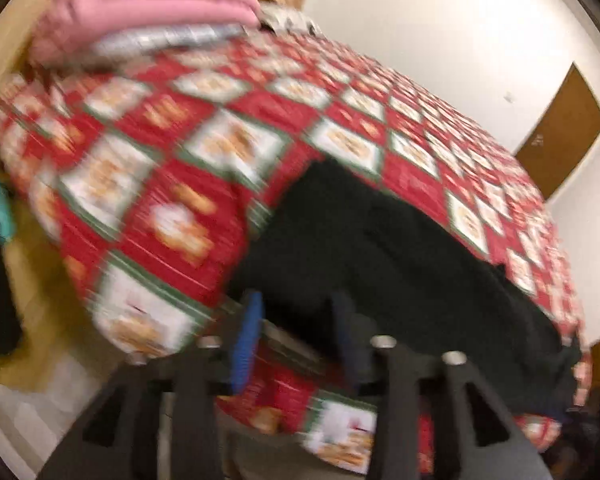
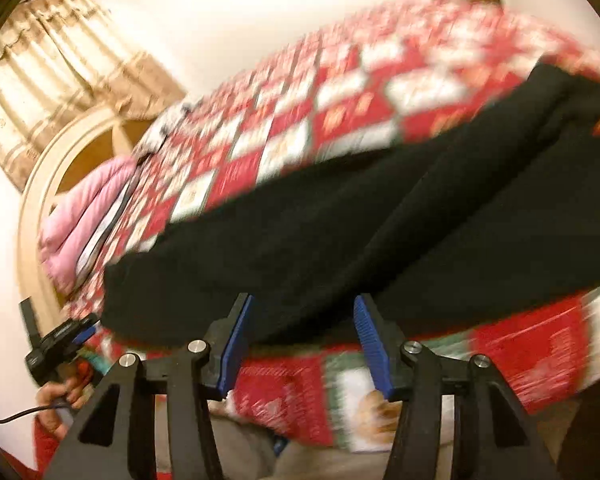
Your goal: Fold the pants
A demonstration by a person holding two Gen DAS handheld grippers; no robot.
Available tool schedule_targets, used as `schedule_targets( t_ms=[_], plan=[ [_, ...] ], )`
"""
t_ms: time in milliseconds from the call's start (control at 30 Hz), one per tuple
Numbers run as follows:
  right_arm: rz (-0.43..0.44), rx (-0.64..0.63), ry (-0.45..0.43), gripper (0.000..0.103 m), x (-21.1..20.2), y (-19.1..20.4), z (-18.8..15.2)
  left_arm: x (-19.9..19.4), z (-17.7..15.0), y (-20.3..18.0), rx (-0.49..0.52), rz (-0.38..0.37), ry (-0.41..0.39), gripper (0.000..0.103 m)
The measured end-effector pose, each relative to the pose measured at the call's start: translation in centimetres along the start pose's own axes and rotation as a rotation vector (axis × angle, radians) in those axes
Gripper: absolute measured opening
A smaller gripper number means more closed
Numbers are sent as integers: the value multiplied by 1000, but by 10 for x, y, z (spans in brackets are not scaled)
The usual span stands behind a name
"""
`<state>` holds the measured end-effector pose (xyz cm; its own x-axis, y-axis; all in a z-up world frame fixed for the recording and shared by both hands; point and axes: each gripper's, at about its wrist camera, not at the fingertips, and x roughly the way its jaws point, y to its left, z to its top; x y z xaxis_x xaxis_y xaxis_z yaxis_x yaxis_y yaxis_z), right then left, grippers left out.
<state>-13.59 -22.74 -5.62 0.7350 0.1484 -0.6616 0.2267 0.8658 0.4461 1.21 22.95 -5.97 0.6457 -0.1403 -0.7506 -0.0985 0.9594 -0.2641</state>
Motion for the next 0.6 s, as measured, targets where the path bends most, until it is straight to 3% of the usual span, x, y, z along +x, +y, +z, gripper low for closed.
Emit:
schedule_targets(
  t_ms=[100,233,300,400,533,600],
  plan=[
    [-21,-146,-75,53,-13,24,19,-13,10,1,43,93,-91,43],
    [104,-278,-74,52,11,72,50,-19,23,-13,107,68,-171,43],
    [134,-361,-47,49,41,106,63,-8,28,-24,133,40,-162,43],
    [177,-442,29,32,87,143,66,20,28,-39,132,34,-105,43],
    [168,-498,112,32,139,171,62,49,12,-52,134,70,-27,43],
    [159,-514,145,32,156,177,59,48,5,-59,179,104,-61,45]
  ],
)
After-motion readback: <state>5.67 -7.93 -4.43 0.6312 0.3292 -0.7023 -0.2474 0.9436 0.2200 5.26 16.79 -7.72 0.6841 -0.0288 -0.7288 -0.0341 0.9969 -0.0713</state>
